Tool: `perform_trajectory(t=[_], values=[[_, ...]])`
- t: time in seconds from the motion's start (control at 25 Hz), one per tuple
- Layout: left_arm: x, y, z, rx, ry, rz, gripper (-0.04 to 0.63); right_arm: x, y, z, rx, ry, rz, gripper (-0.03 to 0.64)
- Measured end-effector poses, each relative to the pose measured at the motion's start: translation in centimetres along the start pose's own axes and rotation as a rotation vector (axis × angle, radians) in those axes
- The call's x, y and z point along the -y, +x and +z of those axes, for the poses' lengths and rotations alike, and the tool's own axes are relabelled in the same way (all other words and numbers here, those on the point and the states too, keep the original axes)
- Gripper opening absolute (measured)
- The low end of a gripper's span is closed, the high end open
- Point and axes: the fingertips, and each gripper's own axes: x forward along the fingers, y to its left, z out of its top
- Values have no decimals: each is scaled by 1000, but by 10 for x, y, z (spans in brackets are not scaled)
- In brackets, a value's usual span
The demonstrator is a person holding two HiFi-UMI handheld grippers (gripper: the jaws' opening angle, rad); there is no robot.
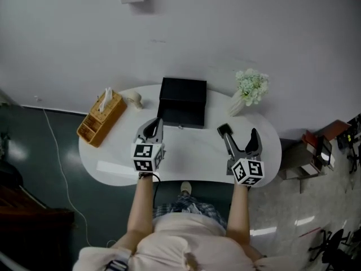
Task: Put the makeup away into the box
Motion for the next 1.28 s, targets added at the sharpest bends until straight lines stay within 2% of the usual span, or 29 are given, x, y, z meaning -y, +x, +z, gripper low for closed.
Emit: perform_trajectory(t=[0.48,0.8,1.0,1.28], values=[[-39,65,14,-17,-6,10,25,18,73,-31,-115,-24,-14,515],[-40,80,-10,-73,-22,-16,25,28,81,-66,-208,-28,-46,515],[-31,85,-34,-120,-42,-43,25,31,85,-101,-327,-55,-35,514],[-11,88,-73,-197,-56,-87,25,41,92,-165,-581,-105,19,506]])
